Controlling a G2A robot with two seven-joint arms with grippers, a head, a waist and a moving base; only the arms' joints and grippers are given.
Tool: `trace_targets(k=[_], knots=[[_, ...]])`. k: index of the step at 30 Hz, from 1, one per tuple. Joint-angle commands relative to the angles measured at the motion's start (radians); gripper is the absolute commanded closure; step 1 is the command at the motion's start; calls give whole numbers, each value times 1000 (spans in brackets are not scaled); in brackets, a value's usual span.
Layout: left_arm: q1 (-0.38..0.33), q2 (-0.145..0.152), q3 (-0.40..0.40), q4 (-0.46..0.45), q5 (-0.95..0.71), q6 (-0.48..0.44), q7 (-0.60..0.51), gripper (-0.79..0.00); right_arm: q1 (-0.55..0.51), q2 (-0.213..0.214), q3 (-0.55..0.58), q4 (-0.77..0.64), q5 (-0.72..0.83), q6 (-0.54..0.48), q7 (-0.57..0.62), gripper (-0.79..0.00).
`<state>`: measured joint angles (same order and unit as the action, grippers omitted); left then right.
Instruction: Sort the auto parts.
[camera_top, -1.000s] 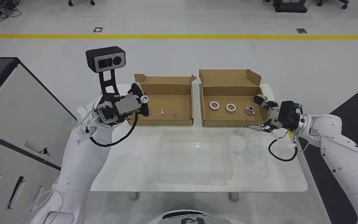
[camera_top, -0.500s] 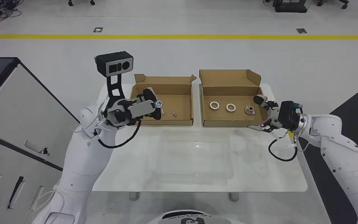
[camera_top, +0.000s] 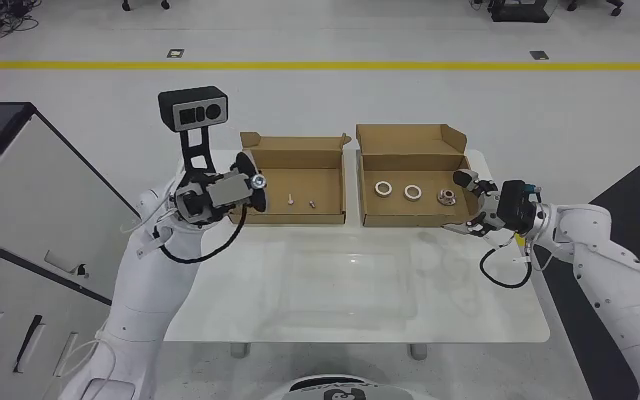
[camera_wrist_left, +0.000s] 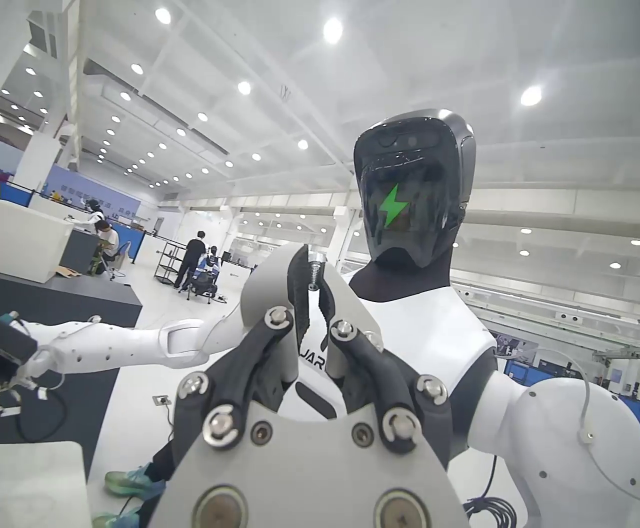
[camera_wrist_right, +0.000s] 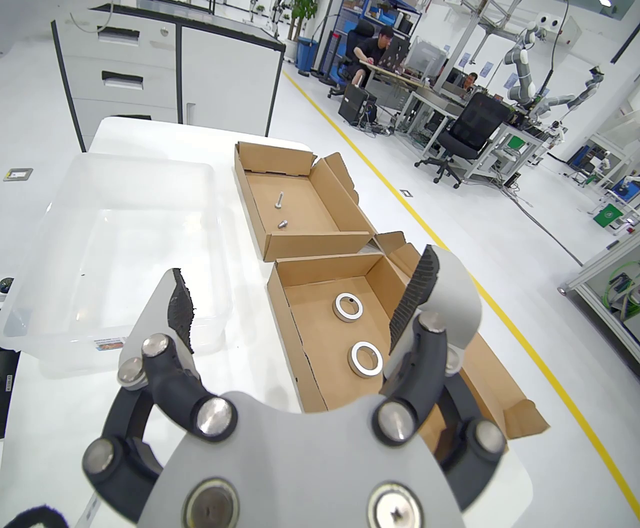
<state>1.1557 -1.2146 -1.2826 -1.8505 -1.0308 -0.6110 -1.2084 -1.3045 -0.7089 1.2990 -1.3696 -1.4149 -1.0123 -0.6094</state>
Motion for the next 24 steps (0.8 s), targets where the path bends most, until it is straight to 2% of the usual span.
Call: trace_targets(k=[1,12,18,24], knots=[[-3,3,-15,-12,60,8,12,0,0,0,0,0,0,0,-1,-785],[2,35,-131,-62,704,170,103,0,0,0,0,0,0,0,-1,-785],[-6,52,-142,-62,943,262,72,0,0,0,0,0,0,0,-1,-785],[-28,67,-114,-37,1191,320,15,0,0,0,0,0,0,0,-1,-785]])
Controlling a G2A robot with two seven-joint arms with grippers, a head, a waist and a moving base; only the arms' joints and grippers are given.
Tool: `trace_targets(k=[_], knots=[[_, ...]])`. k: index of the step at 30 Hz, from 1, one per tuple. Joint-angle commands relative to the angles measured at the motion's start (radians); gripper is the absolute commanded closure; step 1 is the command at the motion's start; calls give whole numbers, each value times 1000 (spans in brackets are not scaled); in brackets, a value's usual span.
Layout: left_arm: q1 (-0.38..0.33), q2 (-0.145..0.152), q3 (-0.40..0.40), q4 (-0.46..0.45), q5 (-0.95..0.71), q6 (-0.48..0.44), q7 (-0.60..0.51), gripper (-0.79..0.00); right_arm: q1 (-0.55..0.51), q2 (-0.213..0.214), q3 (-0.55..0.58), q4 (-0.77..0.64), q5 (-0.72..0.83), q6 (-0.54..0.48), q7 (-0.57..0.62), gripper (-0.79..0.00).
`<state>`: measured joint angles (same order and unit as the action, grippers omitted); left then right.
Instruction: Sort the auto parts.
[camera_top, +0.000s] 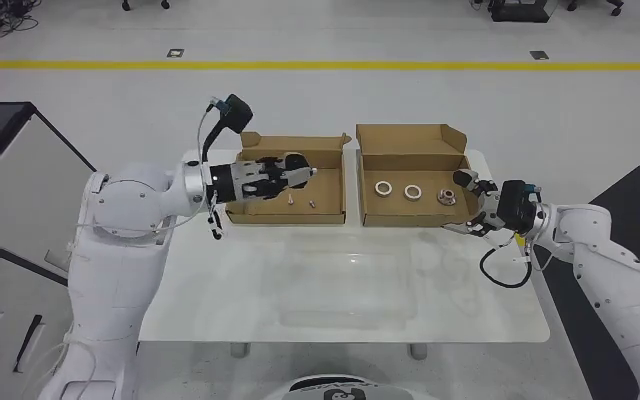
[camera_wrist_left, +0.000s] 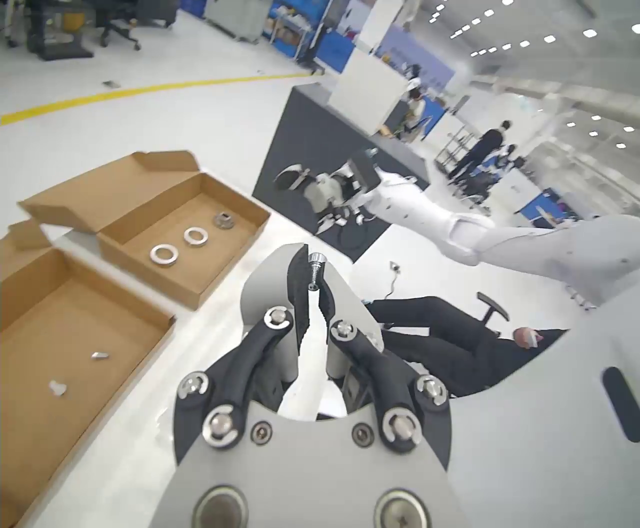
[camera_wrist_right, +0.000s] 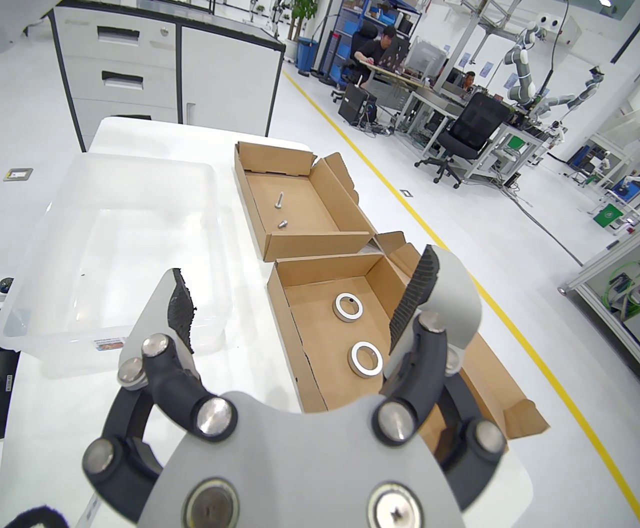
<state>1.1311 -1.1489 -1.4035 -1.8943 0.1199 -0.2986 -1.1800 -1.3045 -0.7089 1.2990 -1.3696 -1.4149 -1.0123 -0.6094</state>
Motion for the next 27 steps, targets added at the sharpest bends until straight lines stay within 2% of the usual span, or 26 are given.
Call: trace_targets(k=[1,12,20,27], knots=[[-11,4,15,11,70,15,-20,0,0,0,0,0,0,0,-1,-785],[-139,10,152,148,335,65,-63,0,0,0,0,0,0,0,-1,-785],[-253,-4,271,341,437,106,-45,0,0,0,0,0,0,0,-1,-785],[-258,-5,274,345,435,108,-44,0,0,0,0,0,0,0,-1,-785]])
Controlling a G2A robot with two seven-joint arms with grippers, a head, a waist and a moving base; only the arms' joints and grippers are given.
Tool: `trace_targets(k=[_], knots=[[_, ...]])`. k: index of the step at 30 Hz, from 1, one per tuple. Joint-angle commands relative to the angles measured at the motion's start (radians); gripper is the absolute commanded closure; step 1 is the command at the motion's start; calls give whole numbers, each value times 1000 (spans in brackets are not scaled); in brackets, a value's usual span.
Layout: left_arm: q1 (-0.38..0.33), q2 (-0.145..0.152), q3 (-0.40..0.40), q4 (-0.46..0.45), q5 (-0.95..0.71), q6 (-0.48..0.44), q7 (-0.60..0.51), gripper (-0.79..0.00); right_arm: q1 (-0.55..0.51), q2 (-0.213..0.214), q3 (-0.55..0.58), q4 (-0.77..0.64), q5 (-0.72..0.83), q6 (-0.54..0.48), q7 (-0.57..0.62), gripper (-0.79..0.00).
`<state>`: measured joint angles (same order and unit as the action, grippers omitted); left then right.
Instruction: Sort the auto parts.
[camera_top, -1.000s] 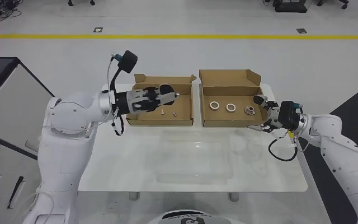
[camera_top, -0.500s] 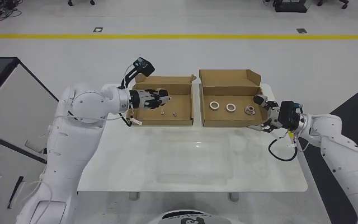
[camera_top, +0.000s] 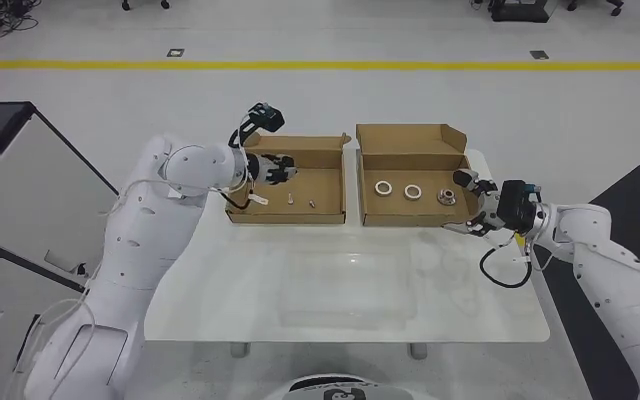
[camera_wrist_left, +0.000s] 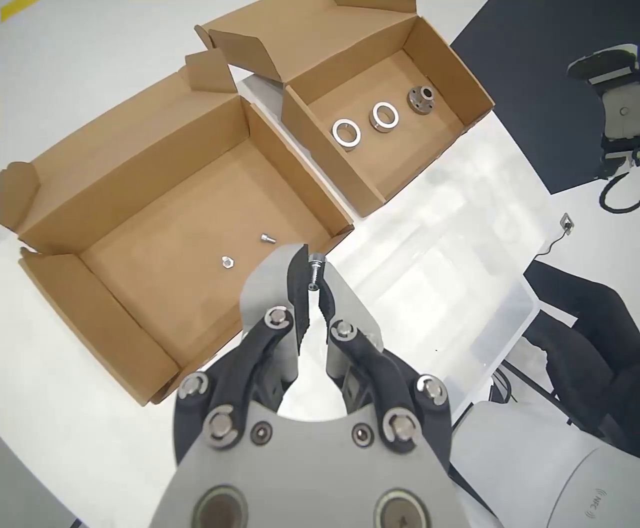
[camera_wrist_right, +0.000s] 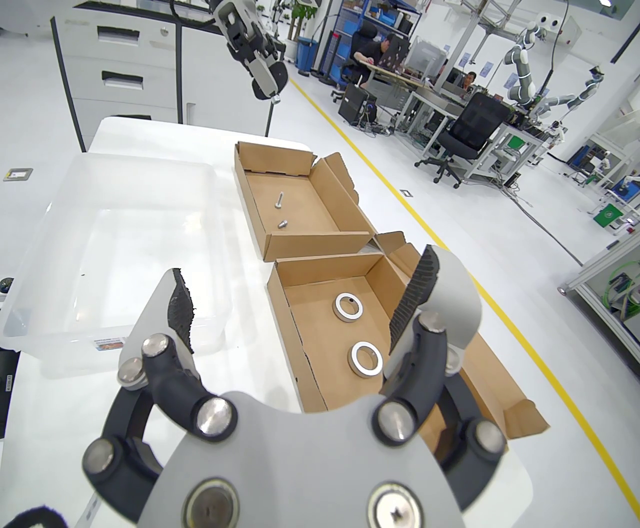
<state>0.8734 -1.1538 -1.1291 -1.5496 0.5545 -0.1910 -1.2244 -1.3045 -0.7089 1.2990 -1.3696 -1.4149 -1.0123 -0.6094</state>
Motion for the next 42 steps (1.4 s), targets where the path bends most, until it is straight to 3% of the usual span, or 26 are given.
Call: trace_targets(k=[1,5,8,15,20,32,42], knots=[[0,0,0,0,0,0,0,0,0,0,0,0,0,0,-1,-785],[5,0,2,51,22,35,41,0,0,0,0,0,0,0,-1,-785],[-43,-11,34,160,64,144,71,0,0,0,0,0,0,0,-1,-785],[-201,-66,162,484,57,278,135,0,0,0,0,0,0,0,-1,-785],[-286,-111,239,677,21,300,135,0,0,0,0,0,0,0,-1,-785],[-274,-117,264,689,56,330,151,0,0,0,0,0,0,0,-1,-785],[-304,-180,373,818,111,453,186,0,0,0,0,0,0,0,-1,-785]])
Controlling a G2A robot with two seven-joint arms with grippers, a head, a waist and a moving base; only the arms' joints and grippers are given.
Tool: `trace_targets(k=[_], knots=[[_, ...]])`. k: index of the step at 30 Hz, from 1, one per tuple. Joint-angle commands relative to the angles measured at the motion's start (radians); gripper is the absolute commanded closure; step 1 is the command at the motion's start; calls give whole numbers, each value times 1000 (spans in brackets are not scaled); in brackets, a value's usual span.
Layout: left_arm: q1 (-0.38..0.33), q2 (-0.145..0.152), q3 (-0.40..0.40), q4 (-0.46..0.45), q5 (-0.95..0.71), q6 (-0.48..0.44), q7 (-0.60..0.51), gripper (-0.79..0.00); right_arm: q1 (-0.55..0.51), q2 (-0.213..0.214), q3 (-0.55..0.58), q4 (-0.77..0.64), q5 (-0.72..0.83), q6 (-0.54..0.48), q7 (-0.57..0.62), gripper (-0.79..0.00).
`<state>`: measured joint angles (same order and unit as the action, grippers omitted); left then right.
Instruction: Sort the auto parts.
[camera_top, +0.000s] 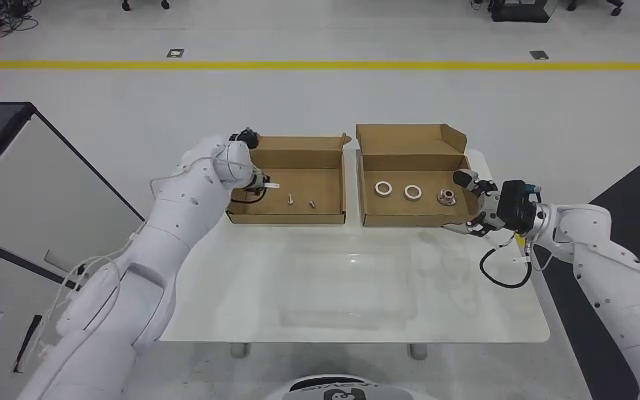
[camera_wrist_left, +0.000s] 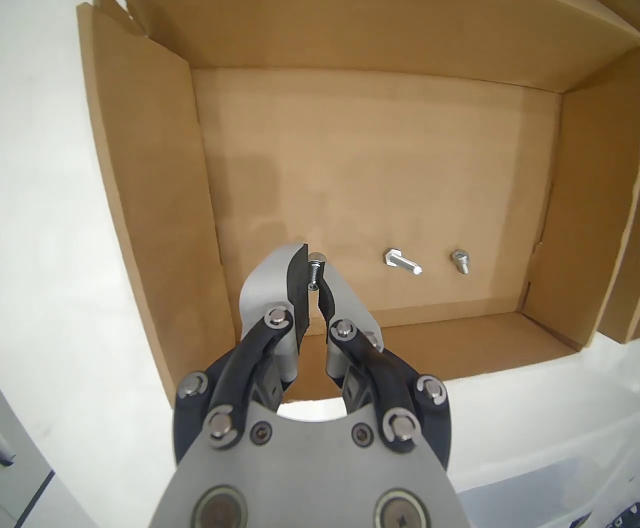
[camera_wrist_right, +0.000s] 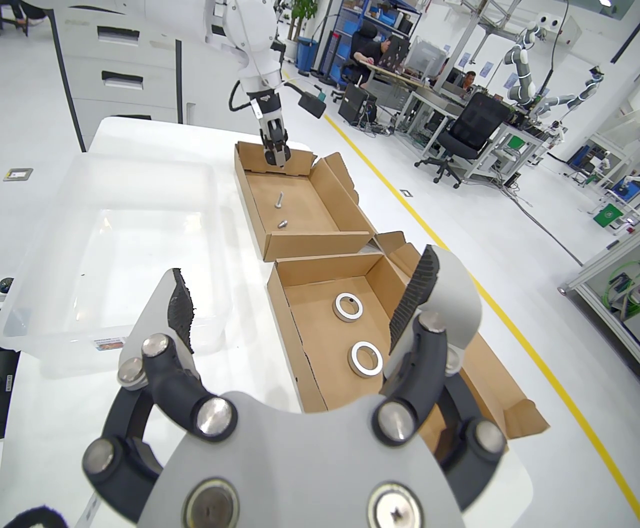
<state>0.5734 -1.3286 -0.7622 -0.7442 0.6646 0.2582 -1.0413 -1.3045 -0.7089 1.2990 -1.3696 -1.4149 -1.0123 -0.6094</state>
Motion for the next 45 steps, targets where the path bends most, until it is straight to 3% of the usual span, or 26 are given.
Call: trace_targets(k=[1,9,18,20,26,28,30,31,32,33,45], knots=[[-10,-11,14,29,5,12,9,0,0,0,0,0,0,0,-1,-785],[-50,-59,62,142,20,39,31,0,0,0,0,0,0,0,-1,-785],[-79,-109,89,251,-2,6,46,-3,0,0,0,0,0,0,-1,-785],[-86,-119,95,274,1,5,51,-102,0,0,0,0,0,0,-1,-785],[-104,-144,99,337,-11,-10,59,-200,0,0,0,0,0,0,-1,-785],[-109,-151,97,353,-18,-21,62,-283,0,0,0,0,0,0,-1,-785],[-116,-156,94,367,-26,-35,61,-403,0,0,0,0,0,0,-1,-785],[-119,-158,92,372,-31,-45,61,-520,0,0,0,0,0,0,-1,-785],[-122,-159,88,379,-37,-55,59,-714,0,0,0,0,0,0,-1,-785],[-126,-160,86,385,-40,-62,55,-785,0,0,0,0,0,0,-1,-785],[-148,-142,27,356,-98,-179,57,-785,0,0,0,0,0,0,-1,-785]])
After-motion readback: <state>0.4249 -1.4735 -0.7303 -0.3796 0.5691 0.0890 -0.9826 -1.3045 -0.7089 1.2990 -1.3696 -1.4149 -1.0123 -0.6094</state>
